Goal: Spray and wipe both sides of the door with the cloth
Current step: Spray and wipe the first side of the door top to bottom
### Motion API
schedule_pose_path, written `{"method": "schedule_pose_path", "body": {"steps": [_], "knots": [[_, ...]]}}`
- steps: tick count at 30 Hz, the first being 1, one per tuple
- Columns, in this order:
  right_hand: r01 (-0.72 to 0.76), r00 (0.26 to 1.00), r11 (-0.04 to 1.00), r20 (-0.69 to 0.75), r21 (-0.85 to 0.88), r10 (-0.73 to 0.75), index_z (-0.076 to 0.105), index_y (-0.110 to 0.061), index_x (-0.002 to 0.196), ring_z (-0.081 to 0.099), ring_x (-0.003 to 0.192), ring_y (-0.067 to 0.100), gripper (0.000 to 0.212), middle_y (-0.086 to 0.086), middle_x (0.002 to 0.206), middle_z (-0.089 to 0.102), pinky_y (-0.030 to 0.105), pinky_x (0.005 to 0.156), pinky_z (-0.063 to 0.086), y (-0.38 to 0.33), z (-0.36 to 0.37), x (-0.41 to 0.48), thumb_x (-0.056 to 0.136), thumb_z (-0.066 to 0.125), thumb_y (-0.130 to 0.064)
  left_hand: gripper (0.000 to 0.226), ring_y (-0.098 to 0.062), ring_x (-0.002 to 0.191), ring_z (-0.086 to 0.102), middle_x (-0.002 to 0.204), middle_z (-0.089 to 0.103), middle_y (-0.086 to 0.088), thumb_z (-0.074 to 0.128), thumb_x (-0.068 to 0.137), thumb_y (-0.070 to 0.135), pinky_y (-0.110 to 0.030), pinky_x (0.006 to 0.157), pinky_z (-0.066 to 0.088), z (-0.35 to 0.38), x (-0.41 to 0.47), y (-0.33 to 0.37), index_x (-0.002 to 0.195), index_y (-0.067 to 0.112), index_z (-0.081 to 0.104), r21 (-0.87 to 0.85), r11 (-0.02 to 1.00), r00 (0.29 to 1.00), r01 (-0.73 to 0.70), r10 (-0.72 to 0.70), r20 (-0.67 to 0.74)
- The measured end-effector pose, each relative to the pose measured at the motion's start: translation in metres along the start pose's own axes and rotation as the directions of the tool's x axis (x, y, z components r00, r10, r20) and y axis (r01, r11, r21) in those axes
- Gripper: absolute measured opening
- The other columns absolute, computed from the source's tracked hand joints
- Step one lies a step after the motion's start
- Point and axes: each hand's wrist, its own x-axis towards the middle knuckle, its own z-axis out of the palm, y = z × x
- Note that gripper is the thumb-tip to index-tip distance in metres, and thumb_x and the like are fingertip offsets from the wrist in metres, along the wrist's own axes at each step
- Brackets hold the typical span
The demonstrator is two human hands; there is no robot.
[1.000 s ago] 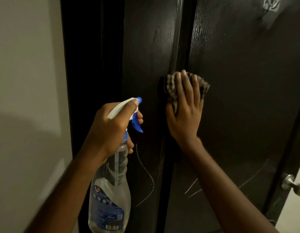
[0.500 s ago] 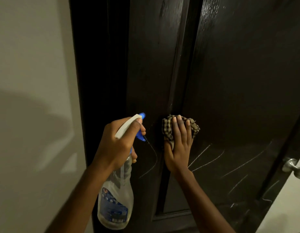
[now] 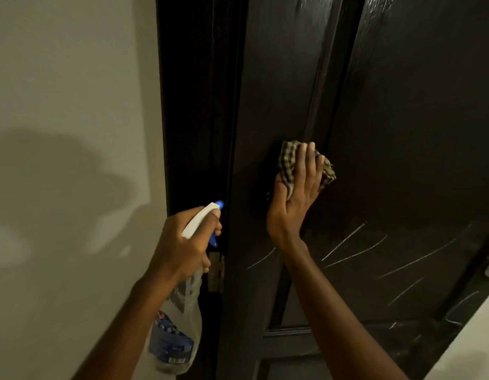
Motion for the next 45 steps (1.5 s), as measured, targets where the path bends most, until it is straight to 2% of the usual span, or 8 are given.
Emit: {"method": "schedule_pose_path", "body": {"steps": [4,9,18,23,27,30,36,45], "knots": [[0.194,0.98,0.93,0.108,-0.313,-0.168,0.023,-0.02,0.159,0.001,0.157,0.019,0.071,0.004,0.167,0.019,0.053,0.124,0.005,-0.005,0.022,-0.009,0.094,0.045,-0.04,0.041,-0.034,0.034,0.056,0.082,0.072,-0.006,0.05,0.098,0.042,-0.031,0.04,0.047,-0.016,0.005,0.0,0.083,0.008,0.067,-0.003,1.0,0.996,-0.029,0.028,-0.089],[0.594,0.788,0.69,0.47,-0.412,-0.397,0.01,-0.031,0.162,0.007,0.157,0.019,0.071,-0.007,0.17,0.005,0.055,0.119,0.02,0.044,0.009,-0.086,0.099,0.039,-0.048,0.039,-0.035,0.034,0.057,0.078,0.072,-0.005,0.051,0.101,0.038,-0.034,0.04,0.048,-0.027,0.014,0.001,0.081,0.009,0.068,0.011,0.999,0.994,-0.04,0.041,-0.098],[0.173,0.983,0.9,0.016,-0.399,-0.182,0.025,-0.019,0.157,0.009,0.156,0.024,0.067,0.01,0.165,0.025,0.062,0.117,0.023,0.001,0.02,0.003,0.096,0.045,-0.039,0.041,-0.035,0.034,0.057,0.082,0.073,-0.004,0.049,0.102,0.038,-0.031,0.043,0.049,-0.041,0.024,-0.001,0.079,0.01,0.068,0.031,0.998,0.998,-0.046,0.048,-0.051],[0.41,0.912,0.765,0.212,-0.497,-0.351,0.024,-0.024,0.156,-0.001,0.156,0.017,0.061,0.004,0.164,0.02,0.053,0.123,0.011,-0.01,0.034,0.01,0.102,0.039,-0.047,0.043,-0.036,0.035,0.057,0.08,0.072,-0.005,0.045,0.095,0.044,-0.044,0.046,0.052,-0.044,0.034,-0.003,0.081,0.01,0.068,-0.014,0.997,0.997,-0.071,0.07,-0.044],[0.572,0.814,0.668,0.432,-0.477,-0.388,0.023,-0.029,0.159,0.007,0.157,0.018,0.059,-0.002,0.166,0.02,0.056,0.116,0.026,0.029,0.011,-0.048,0.105,0.026,-0.051,0.045,-0.035,0.035,0.057,0.07,0.071,-0.007,0.044,0.094,0.045,-0.04,0.047,0.052,-0.041,0.039,-0.003,0.081,0.01,0.068,-0.008,0.996,0.996,-0.083,0.083,-0.038],[0.541,0.835,0.69,0.403,-0.48,-0.375,0.022,-0.031,0.158,0.009,0.156,0.015,0.059,-0.003,0.165,0.023,0.054,0.115,0.027,0.039,0.001,-0.05,0.103,0.029,-0.05,0.043,-0.035,0.036,0.057,0.078,0.072,-0.006,0.044,0.094,0.045,-0.04,0.047,0.053,-0.039,0.041,-0.004,0.082,0.011,0.069,-0.021,0.997,0.997,-0.073,0.073,-0.027],[0.305,0.951,0.838,0.097,-0.452,-0.294,0.03,-0.022,0.154,0.014,0.155,0.025,0.062,0.009,0.163,0.03,0.061,0.116,0.025,-0.008,0.019,0.035,0.097,0.046,-0.042,0.044,-0.033,0.035,0.057,0.08,0.072,-0.005,0.044,0.093,0.044,-0.038,0.045,0.051,-0.034,0.045,-0.002,0.083,0.009,0.068,-0.031,0.996,0.997,-0.079,0.079,-0.017],[0.518,0.85,0.741,0.349,-0.427,-0.394,0.01,-0.035,0.162,0.005,0.157,0.017,0.061,-0.01,0.17,0.007,0.059,0.114,0.031,0.066,-0.029,-0.024,0.106,0.031,-0.049,0.042,-0.033,0.035,0.056,0.084,0.073,-0.005,0.045,0.093,0.043,-0.043,0.041,0.051,-0.012,0.043,0.009,0.084,0.01,0.069,-0.076,0.994,0.993,-0.075,0.082,0.088]]}}
